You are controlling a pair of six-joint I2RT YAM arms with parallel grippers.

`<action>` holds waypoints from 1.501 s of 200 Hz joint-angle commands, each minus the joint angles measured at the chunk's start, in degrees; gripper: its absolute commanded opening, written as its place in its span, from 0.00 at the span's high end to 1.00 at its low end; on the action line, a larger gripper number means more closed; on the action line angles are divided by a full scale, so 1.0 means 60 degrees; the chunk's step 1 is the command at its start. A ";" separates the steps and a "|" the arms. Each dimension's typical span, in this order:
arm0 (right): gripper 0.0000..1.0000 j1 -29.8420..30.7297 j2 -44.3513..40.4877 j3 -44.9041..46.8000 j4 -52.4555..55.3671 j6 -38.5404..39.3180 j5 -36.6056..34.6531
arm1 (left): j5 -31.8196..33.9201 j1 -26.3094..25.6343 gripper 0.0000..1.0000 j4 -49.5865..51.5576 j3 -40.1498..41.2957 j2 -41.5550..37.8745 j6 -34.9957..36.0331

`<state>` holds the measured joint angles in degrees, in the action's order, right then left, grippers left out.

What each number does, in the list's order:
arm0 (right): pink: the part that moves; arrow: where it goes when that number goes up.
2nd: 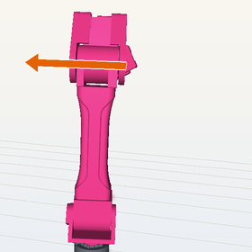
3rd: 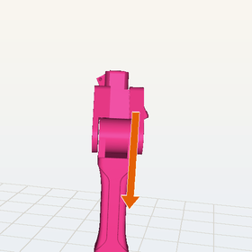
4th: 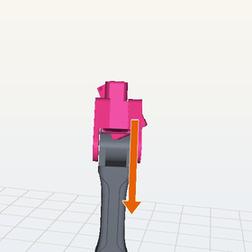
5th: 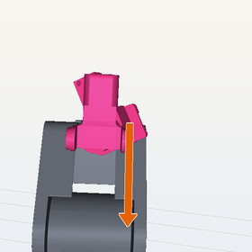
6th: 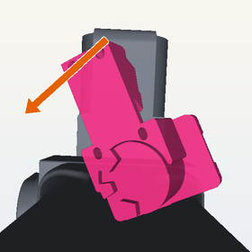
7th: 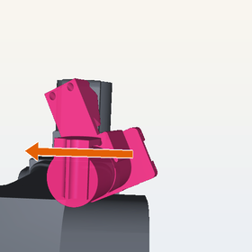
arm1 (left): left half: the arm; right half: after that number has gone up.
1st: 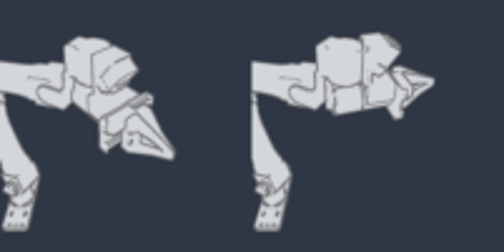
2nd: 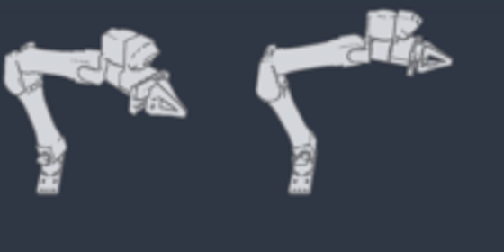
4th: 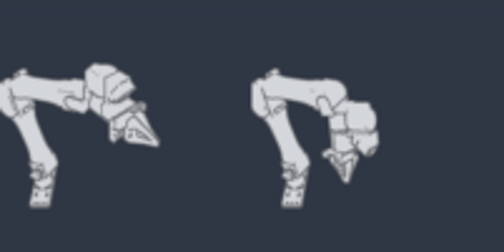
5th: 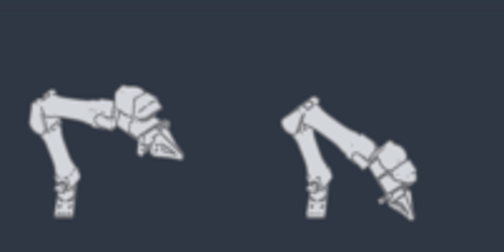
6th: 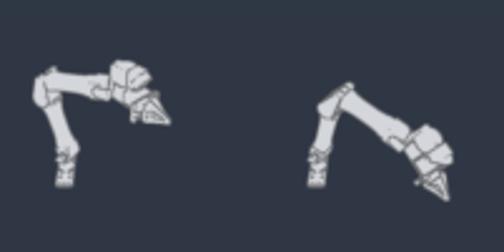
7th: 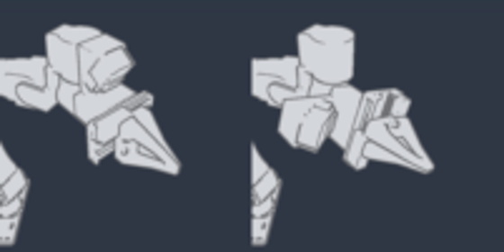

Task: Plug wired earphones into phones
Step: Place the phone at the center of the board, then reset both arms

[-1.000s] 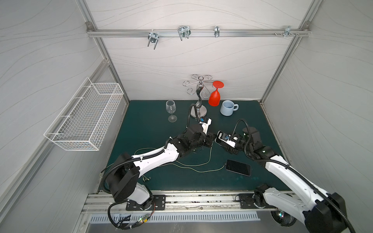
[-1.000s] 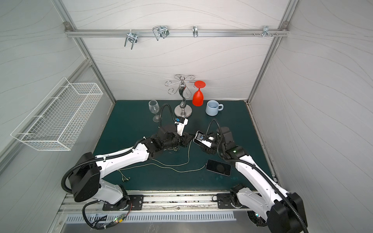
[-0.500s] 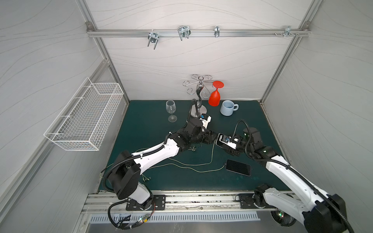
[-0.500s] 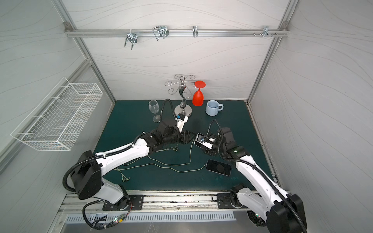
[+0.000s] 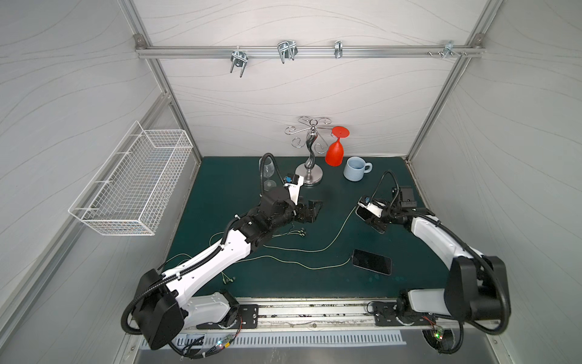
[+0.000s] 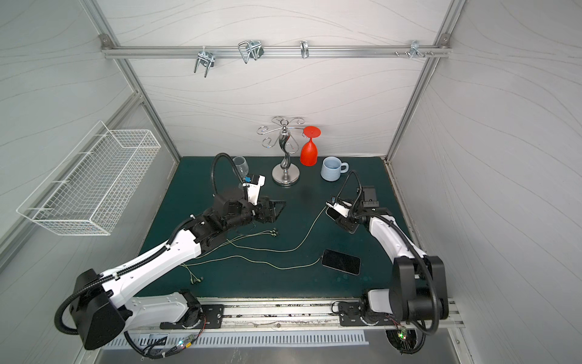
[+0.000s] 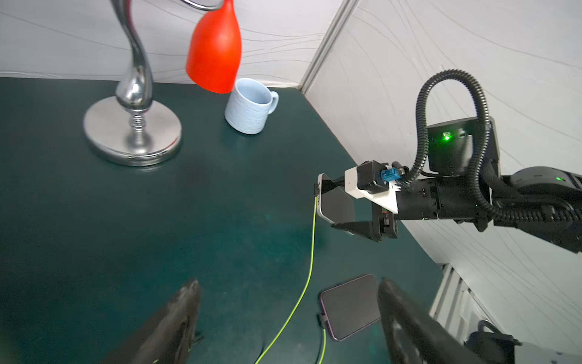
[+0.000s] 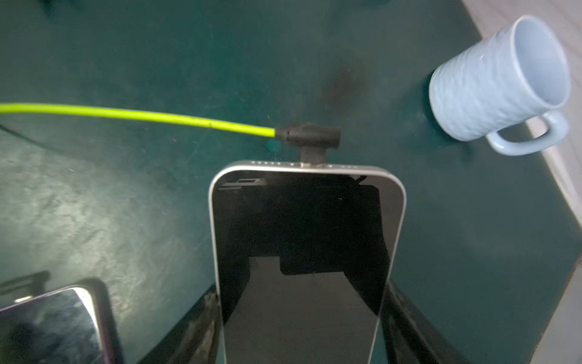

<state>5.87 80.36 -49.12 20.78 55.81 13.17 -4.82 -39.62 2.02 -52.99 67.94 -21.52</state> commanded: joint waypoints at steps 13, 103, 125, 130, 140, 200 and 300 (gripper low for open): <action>0.35 -0.0048 0.1379 -0.0843 0.0735 0.0692 -0.0116 | 0.0719 0.0152 0.12 0.0566 0.0510 -0.0730 0.0684; 0.32 -0.0070 0.3002 -0.1261 0.1270 0.0747 0.0015 | 0.0855 0.0756 0.06 0.1762 0.1059 -0.1476 0.1336; 0.29 -0.0050 0.3148 -0.1246 0.1312 0.0733 0.0117 | 0.0869 0.0871 0.04 0.1787 0.1073 -0.1460 0.1453; 0.29 -0.0041 0.3163 -0.1247 0.1326 0.0734 0.0173 | 0.0904 0.0875 0.04 0.1787 0.1058 -0.1444 0.1487; 0.28 -0.0048 0.3201 -0.1261 0.1387 0.0741 0.0260 | 0.1012 0.0917 0.02 0.1796 0.1068 -0.1422 0.1497; 0.01 0.0017 0.2319 -0.1003 0.0942 0.0113 0.0698 | 0.1633 0.1199 0.01 0.2042 0.0922 -0.1494 0.1832; 0.01 -0.0844 -0.3354 0.2266 -0.5633 -0.8823 -0.1331 | 0.4464 0.4070 0.02 -0.0181 0.2356 -0.1076 0.3424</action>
<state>3.38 67.02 -42.85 3.75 24.69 12.14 20.03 -19.03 9.37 -42.13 59.02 -6.39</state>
